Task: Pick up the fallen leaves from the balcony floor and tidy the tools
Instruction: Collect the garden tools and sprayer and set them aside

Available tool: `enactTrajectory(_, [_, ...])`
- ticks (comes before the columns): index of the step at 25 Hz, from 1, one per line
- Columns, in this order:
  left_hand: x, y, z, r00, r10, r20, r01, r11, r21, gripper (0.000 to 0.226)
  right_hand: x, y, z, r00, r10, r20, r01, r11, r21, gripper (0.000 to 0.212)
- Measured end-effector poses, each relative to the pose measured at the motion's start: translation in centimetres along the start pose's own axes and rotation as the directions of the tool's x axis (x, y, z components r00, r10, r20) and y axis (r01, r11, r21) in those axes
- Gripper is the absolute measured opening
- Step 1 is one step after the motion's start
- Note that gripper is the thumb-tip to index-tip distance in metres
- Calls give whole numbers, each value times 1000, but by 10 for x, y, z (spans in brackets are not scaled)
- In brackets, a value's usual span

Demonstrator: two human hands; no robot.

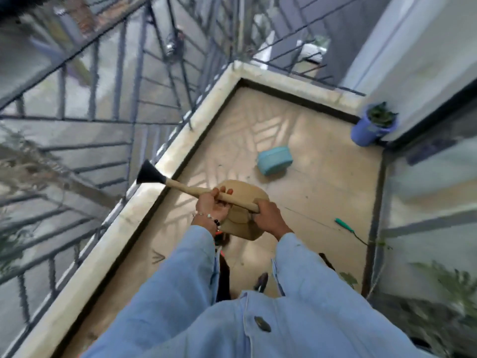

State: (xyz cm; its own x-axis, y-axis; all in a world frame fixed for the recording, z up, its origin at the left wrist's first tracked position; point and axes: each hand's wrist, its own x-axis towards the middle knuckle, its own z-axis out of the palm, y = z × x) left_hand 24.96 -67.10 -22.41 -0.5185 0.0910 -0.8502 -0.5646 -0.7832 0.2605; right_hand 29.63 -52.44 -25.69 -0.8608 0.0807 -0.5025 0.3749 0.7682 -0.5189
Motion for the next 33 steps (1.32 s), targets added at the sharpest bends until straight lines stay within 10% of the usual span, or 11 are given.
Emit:
enactTrajectory(14, [154, -46, 277, 942, -327, 76, 244, 823, 513, 33, 170, 87, -194, 924, 370, -99, -325, 894, 307, 51])
enactTrajectory(22, [227, -80, 441, 927, -339, 162, 154, 737, 658, 33, 261, 131, -317, 913, 386, -135, -282, 834, 475, 53])
enactTrajectory(28, [287, -144, 561, 915, -369, 163, -3, 399, 917, 6, 339, 206, -413, 955, 276, -112, -79, 598, 797, 32])
enactTrajectory(30, [304, -168, 599, 904, -375, 204, -93, 292, 952, 32, 366, 238, -462, 937, 331, -111, -88, 533, 841, 23])
enactTrajectory(33, [329, -195, 649, 892, -252, 375, -365, 85, 927, 53, 405, 285, -542, 910, 320, -265, -48, 714, 699, 28])
